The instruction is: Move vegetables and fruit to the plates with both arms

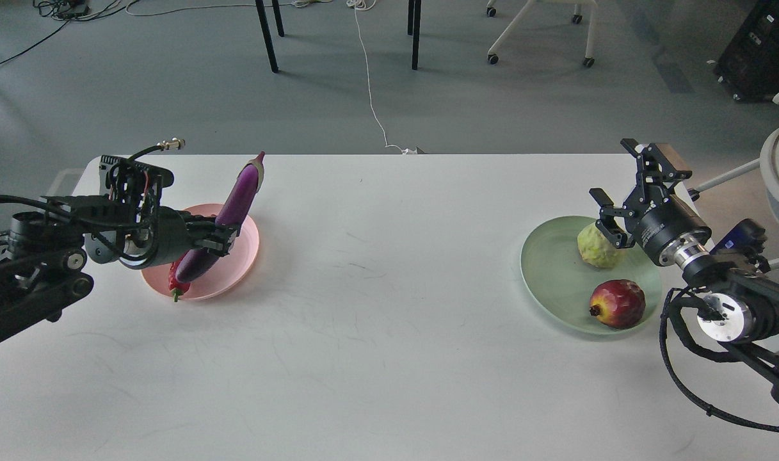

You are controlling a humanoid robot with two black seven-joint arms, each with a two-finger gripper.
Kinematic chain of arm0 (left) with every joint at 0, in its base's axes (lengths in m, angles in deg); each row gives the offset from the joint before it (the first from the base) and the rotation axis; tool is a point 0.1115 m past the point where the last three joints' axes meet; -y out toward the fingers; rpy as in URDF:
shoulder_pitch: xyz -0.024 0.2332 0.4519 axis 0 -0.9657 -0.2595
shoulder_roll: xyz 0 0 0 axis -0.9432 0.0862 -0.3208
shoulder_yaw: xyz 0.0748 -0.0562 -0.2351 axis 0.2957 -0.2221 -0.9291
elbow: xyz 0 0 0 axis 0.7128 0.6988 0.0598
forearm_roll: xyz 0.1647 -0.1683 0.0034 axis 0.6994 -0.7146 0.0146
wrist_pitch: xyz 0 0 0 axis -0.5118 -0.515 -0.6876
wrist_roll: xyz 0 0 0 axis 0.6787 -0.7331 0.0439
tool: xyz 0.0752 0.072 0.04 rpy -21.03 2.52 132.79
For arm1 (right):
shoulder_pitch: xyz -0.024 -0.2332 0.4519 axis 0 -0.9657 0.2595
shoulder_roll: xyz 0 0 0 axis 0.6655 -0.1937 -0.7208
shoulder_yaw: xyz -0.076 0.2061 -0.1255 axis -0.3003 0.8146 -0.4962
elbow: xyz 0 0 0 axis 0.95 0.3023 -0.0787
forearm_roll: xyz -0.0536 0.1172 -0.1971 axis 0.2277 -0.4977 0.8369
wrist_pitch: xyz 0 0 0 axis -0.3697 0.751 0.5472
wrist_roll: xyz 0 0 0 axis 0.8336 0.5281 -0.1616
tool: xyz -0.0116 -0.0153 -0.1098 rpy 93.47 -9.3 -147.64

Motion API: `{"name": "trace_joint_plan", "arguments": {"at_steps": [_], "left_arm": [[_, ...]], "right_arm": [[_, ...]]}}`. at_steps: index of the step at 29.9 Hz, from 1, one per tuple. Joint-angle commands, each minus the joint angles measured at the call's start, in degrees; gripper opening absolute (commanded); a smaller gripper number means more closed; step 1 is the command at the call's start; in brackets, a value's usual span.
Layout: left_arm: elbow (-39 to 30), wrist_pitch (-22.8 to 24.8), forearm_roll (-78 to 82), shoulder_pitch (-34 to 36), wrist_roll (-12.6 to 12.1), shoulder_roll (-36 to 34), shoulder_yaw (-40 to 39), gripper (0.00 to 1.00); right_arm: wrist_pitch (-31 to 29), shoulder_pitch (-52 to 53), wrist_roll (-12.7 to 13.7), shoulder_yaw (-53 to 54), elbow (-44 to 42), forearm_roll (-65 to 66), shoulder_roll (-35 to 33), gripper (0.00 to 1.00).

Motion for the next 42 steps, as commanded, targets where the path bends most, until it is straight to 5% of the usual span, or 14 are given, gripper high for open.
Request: {"name": "trace_joint_plan", "arguments": {"at_steps": [1, 5, 9, 10, 16, 21, 26, 32, 38, 42], "left_arm": [[0.0, -0.2, -0.1, -1.7, 0.2, -0.8, -0.5, 0.26], [0.3, -0.1, -0.1, -2.0, 0.3, -1.3, -0.4, 0.45], [0.4, -0.2, -0.2, -2.0, 0.4, -1.3, -0.4, 0.96], [0.4, -0.2, -0.2, -1.9, 0.4, -1.5, -0.5, 0.98], [0.5, -0.3, -0.3, -1.3, 2.6, -1.5, -1.8, 0.99], [0.5, -2.2, -5.6, -1.4, 3.4, 1.0, -11.7, 0.99], [1.1, -10.3, -29.5, -2.2, 4.3, 8.3, -16.6, 0.99], [3.1, -21.5, -57.4, -7.3, 10.7, 16.1, -20.0, 0.99], [8.2, -21.3, -58.4, -19.1, 12.0, 27.5, -39.6, 0.99], [12.5, -17.5, -57.9, -22.9, 12.2, 31.7, -44.2, 0.99]], "right_arm": [[0.0, 0.0, 0.0, 0.0, 0.0, 0.2, 0.0, 0.97], [0.0, 0.1, 0.0, 0.0, 0.3, 0.2, -0.2, 0.97], [0.0, 0.0, 0.0, 0.0, 0.4, 0.2, -0.4, 0.97], [0.0, 0.0, 0.0, 0.0, 0.3, 0.2, -0.4, 0.97], [0.0, 0.2, 0.0, 0.4, 0.3, 0.2, -0.4, 0.97], [0.1, 1.3, 0.0, 0.5, 0.0, 0.2, -0.4, 0.97], [0.4, 3.1, 0.0, 0.5, -0.4, 0.2, 0.1, 0.97], [0.2, 3.1, 0.0, 1.8, 0.3, 0.2, 0.3, 0.98], [-0.4, 2.6, 0.0, 2.4, 0.9, -0.9, 0.3, 0.98], [-1.1, 2.3, 0.0, 2.5, 0.9, -0.9, 0.3, 0.99]]}}
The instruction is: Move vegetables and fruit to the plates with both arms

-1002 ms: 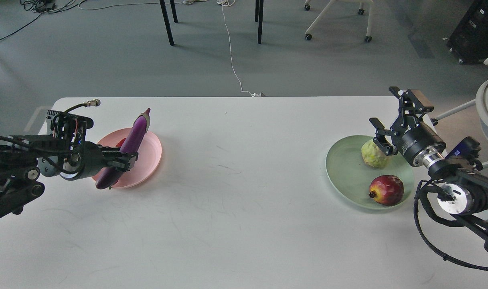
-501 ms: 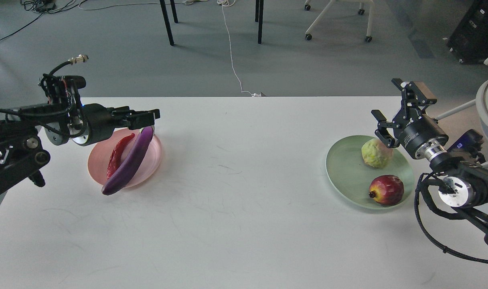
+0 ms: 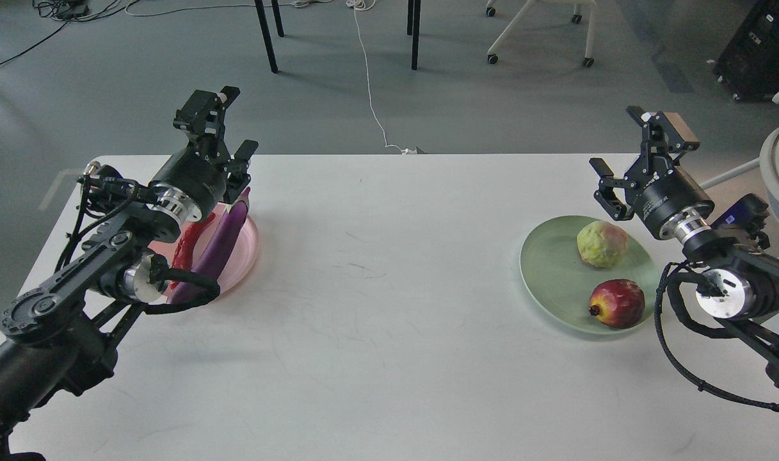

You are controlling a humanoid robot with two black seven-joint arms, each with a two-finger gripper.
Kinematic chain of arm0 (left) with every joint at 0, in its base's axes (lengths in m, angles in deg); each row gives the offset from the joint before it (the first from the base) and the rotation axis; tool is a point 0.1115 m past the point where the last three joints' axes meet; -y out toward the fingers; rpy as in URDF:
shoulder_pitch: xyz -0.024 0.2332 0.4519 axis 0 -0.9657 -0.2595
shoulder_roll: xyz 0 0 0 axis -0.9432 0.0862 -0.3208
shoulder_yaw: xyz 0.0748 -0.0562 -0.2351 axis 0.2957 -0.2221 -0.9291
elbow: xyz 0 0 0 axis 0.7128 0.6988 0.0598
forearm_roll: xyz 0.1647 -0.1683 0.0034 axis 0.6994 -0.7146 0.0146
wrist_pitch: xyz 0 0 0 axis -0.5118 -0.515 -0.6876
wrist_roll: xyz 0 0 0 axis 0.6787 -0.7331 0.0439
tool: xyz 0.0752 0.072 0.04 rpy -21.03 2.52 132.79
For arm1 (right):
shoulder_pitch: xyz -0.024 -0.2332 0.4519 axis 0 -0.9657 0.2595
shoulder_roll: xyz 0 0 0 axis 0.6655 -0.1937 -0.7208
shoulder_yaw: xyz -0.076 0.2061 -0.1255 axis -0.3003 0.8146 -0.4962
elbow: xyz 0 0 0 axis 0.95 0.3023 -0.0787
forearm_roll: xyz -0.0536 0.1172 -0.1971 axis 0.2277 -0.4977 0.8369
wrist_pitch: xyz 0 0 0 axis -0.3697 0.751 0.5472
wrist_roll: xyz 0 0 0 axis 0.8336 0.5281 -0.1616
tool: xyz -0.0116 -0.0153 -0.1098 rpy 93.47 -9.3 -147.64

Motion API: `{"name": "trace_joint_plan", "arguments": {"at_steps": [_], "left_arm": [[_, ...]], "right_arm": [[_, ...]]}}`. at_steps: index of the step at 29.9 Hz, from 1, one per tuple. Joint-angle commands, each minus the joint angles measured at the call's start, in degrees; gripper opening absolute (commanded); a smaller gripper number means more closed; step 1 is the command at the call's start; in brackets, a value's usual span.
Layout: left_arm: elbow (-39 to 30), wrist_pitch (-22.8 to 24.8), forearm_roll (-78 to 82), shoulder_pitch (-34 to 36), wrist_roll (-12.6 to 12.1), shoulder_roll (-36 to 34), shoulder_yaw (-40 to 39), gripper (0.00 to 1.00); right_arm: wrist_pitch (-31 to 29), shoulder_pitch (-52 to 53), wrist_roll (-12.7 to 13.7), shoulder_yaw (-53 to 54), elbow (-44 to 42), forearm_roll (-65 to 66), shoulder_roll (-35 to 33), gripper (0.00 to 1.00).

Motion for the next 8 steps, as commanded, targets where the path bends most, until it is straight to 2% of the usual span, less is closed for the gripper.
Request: {"name": "trace_joint_plan", "arguments": {"at_steps": [1, 5, 8], "left_arm": [[3.1, 5.3, 0.3, -4.4, 0.1, 2.7, -4.7, 0.99], [3.2, 14.2, 0.4, -8.0, -0.1, 3.4, -9.9, 0.99], [3.2, 14.7, 0.4, -8.2, -0.1, 3.4, -10.1, 0.99]], "right_arm": [[-0.7, -0.5, 0.0, 0.0, 0.0, 0.0, 0.0, 0.99], [-1.0, -1.3, 0.0, 0.0, 0.0, 0.1, 0.0, 0.99], [-0.9, -1.4, 0.0, 0.0, 0.0, 0.1, 0.0, 0.99]]}}
